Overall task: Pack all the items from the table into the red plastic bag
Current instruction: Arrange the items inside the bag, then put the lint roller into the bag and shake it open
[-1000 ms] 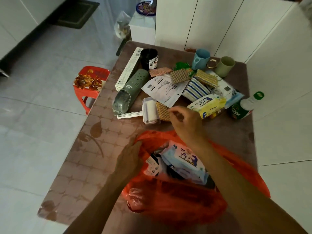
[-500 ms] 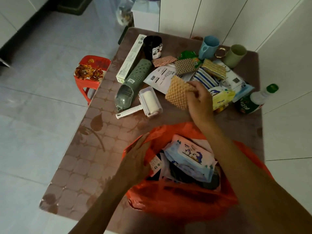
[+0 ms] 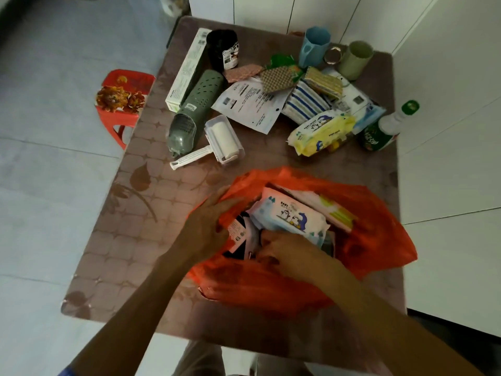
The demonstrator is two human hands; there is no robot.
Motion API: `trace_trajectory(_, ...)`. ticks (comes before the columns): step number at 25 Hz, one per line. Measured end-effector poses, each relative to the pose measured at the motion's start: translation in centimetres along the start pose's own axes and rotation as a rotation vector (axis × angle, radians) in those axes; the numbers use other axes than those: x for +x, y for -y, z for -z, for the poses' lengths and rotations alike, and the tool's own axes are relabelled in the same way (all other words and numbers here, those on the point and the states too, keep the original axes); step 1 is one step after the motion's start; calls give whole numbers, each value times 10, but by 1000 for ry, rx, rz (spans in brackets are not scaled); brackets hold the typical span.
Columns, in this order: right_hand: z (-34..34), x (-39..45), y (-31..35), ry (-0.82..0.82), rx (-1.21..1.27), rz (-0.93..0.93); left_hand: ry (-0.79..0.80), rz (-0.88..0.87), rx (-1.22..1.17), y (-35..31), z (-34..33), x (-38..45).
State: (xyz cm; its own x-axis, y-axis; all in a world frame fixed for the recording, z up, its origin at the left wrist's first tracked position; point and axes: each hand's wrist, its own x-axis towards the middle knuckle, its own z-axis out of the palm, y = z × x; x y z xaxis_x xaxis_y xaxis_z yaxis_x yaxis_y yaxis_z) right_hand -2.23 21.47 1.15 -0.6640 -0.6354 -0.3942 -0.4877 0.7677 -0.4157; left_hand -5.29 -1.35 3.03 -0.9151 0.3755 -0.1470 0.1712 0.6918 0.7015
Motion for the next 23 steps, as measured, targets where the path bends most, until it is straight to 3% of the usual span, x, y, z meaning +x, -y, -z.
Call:
trace_trajectory(3,12,-2,12,-214,157,-123,17,4,59,14,-7,-4)
trace_trajectory(5,44,18,8,-493,323,-164,40,122,134,20,-8,-3)
trace_trajectory(7,81,57,0,-618,411,-218,66,223,203,20,-9,-1)
trace_trajectory(9,105,113,-15,-609,412,-351,129,227,307,19,-14,-2)
trace_trajectory(12,105,192,-40,-414,589,-620,240,206,405,23,-20,-14)
trace_trajectory(14,89,224,-43,-319,730,-700,265,149,447,27,-22,-27)
trace_trajectory(16,73,242,-41,-315,703,-713,295,111,479,30,-22,-40)
trace_trajectory(19,84,229,-30,-447,683,-697,323,83,485,33,-13,-49)
trace_trajectory(23,95,122,-14,-758,758,-562,323,66,390,29,-6,-45)
